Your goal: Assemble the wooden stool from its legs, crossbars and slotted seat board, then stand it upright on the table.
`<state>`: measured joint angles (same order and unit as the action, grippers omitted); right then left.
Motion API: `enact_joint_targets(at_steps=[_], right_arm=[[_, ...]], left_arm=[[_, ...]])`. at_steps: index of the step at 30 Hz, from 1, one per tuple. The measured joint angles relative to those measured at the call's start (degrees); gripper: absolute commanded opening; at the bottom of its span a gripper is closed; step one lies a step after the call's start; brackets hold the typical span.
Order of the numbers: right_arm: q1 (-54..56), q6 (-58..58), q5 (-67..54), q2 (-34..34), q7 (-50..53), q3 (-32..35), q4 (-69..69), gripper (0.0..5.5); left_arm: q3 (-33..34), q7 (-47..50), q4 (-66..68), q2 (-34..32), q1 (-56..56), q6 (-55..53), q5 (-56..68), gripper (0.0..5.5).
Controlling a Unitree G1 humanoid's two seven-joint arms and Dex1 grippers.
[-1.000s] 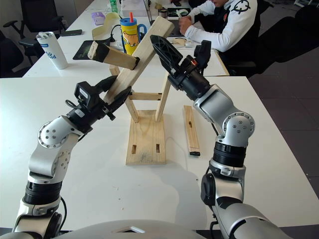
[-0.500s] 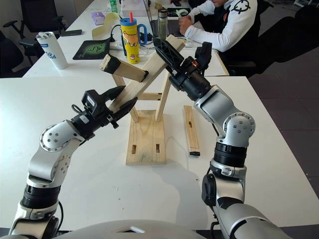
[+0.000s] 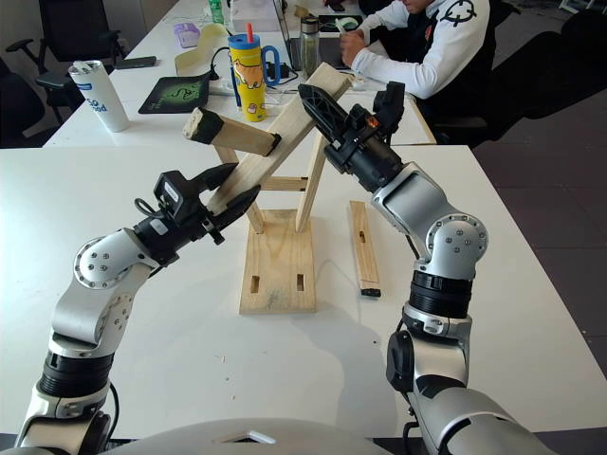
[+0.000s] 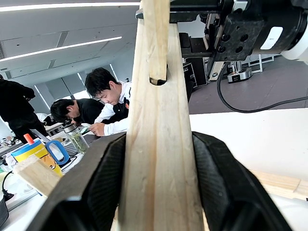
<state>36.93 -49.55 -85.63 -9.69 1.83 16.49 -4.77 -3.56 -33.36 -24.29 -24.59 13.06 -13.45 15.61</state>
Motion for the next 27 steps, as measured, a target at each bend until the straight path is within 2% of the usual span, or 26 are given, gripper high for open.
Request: enact_joint_targets(at_steps=[7, 8, 14, 21, 27], right_arm=[[0.0, 0.0, 0.0, 0.0, 0.0, -0.1, 0.0, 1.07], [-0.1, 0.1, 0.0, 0.0, 0.0, -0.1, 0.0, 1.07], [-0.1, 0.5, 1.9, 0.0, -0.1, -0.8, 0.0, 1.05], [0.0, 4.4, 10.2, -0.6, -0.8, -0.9, 1.6, 1.05], [2.3, 9.3, 10.4, 0.4, 1.9, 4.7, 6.0, 1.05]], left_arm=[[0.0, 0.0, 0.0, 0.0, 0.0, -0.1, 0.1, 2.06], [0.0, 0.0, 0.0, 0.0, 0.0, -0.1, 0.2, 2.42], [0.2, 0.1, 0.0, 0.0, -1.3, -1.1, 0.7, 3.23], [0.2, -0.9, -0.1, -1.1, -2.5, -4.3, 1.4, 3.27], [-4.1, -5.3, -0.6, -4.3, -6.9, -10.7, 2.8, 3.27]])
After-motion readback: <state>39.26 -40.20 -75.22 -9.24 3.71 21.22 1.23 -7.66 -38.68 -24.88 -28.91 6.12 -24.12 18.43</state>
